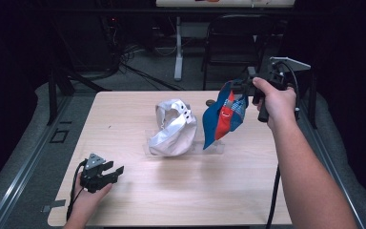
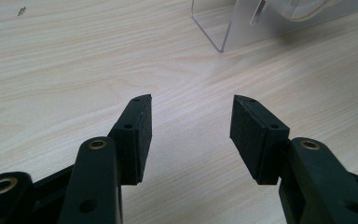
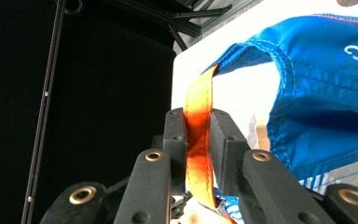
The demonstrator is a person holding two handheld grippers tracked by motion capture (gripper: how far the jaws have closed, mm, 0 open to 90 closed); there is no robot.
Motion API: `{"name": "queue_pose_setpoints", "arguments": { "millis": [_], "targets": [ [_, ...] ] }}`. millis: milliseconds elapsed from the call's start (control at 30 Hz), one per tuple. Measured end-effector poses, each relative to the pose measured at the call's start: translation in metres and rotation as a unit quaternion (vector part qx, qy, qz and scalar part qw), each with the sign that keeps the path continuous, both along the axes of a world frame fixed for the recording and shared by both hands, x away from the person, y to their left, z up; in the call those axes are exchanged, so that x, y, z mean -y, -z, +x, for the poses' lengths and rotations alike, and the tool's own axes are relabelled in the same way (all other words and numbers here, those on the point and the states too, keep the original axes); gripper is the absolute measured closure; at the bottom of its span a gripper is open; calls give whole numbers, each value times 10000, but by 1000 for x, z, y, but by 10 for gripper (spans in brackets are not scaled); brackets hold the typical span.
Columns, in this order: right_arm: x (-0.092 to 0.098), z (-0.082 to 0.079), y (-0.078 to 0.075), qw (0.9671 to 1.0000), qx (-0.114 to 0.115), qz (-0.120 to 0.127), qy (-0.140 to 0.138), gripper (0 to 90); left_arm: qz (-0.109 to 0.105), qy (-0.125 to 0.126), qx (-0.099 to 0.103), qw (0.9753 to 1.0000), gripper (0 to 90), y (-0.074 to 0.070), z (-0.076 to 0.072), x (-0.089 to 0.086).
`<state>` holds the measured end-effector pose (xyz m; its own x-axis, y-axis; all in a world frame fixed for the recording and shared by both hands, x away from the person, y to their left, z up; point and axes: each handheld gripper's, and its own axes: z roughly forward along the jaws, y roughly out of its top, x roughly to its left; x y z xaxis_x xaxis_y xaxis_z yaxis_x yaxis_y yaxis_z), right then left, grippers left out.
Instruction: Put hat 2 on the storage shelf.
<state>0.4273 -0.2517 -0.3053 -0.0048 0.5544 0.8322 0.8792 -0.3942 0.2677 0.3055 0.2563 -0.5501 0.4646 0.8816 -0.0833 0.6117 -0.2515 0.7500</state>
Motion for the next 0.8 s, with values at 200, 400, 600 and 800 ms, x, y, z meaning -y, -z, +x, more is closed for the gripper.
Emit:
{"name": "queue_pose_setpoints", "arguments": {
  "millis": [200, 400, 600, 800],
  "targets": [
    [-7, 2, 2, 10000, 4, -48, -78, 779, -5, 5, 6, 10000, 492, 0, 0, 0],
    [-13, 4, 5, 9999, -22, -48, -128, 778, -10, 9, 11, 10000, 492, 0, 0, 0],
    [-20, 6, 15, 9998, -107, -29, -159, 778, -17, -44, 60, 10000, 492, 1, 0, 0],
    [-23, 8, 24, 9996, -172, -47, -205, 778, -26, -40, 40, 10000, 492, 1, 0, 0]
  ]
}}
